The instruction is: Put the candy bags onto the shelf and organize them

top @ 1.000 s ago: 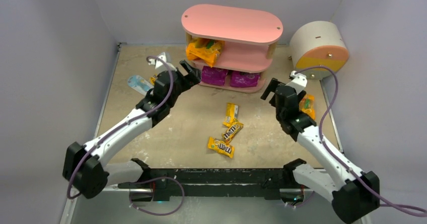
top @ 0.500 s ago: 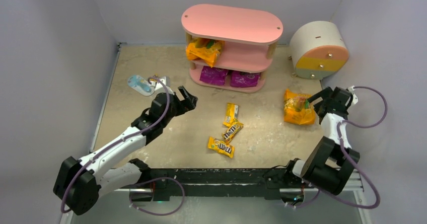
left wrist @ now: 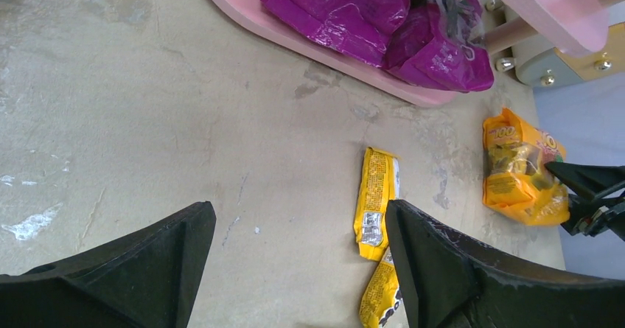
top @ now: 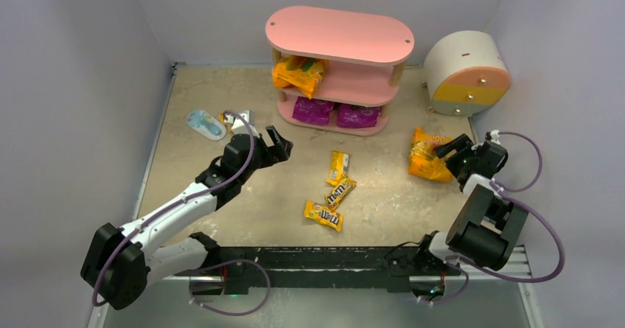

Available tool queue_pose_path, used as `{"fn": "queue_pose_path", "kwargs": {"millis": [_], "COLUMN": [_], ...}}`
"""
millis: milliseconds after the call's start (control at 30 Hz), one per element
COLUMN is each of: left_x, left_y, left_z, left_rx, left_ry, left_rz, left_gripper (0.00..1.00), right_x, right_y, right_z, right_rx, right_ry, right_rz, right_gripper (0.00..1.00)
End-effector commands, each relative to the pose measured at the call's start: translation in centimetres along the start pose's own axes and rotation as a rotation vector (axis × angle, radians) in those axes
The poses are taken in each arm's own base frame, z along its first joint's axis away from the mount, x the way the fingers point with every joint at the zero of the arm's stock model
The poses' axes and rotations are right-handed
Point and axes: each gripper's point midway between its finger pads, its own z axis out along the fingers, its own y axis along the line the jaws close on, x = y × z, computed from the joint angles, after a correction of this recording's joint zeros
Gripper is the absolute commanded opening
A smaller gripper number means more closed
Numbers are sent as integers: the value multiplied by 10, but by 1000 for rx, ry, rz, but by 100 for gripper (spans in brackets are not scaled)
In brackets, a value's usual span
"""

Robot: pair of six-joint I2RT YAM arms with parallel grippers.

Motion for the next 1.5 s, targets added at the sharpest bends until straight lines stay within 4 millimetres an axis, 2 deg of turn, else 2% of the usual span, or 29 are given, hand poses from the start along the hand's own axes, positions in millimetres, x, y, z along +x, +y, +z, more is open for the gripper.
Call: {"fn": "queue_pose_path", "kwargs": {"millis": [0, 100, 167, 200, 300, 367, 467, 600, 733, 867, 1000, 1167, 1267, 1467], "left_x": [-22, -21, -20, -19, -17, -16, -16, -16, -14, -12, -15, -14, -14, -18], "left_y": [-18, -19, -20, -20, -17, -15, -14, -16, -19, -21, -22, -25, -24, -19], "left_z": [-8, -11, -11, -11, -9, -9, -11, -15, -21, -26, -28, -32, -35, -47], "left_rx": [68, 83, 88, 88, 77, 65, 74, 97, 130, 160, 167, 186, 188, 183], "left_ry": [-66, -68, -64, -61, -53, -49, -54, -57, -55, -57, -66, -57, -57, -86], "left_rz": [1, -6, -6, -5, 11, 20, 28, 42, 59, 74, 87, 98, 99, 95], "left_gripper": [90, 90, 90, 90, 90, 90, 90, 90, 90, 90, 91, 91, 92, 93], "right_x": [15, 19, 20, 19, 18, 17, 13, 8, 9, 3, 4, -4, -9, -22], "right_y": [40, 48, 53, 55, 65, 76, 102, 138, 183, 218, 241, 273, 290, 325], "right_z": [-10, -17, -22, -24, -32, -39, -58, -89, -135, -182, -209, -224, -222, -197], "right_rx": [-234, -278, -302, -309, -349, -399, -512, -562, -643, -771, -892, -983, -1006, -987], "right_ry": [49, 53, 47, 41, 44, 49, 54, 43, 8, -26, -11, -33, -38, -61], "right_rz": [-10, 2, 0, -2, 1, 3, -17, -102, -224, -240, -235, -225, -210, -139], "right_gripper": [73, 57, 38, 34, 10, 1, 0, 0, 0, 0, 0, 0, 0, 0]}}
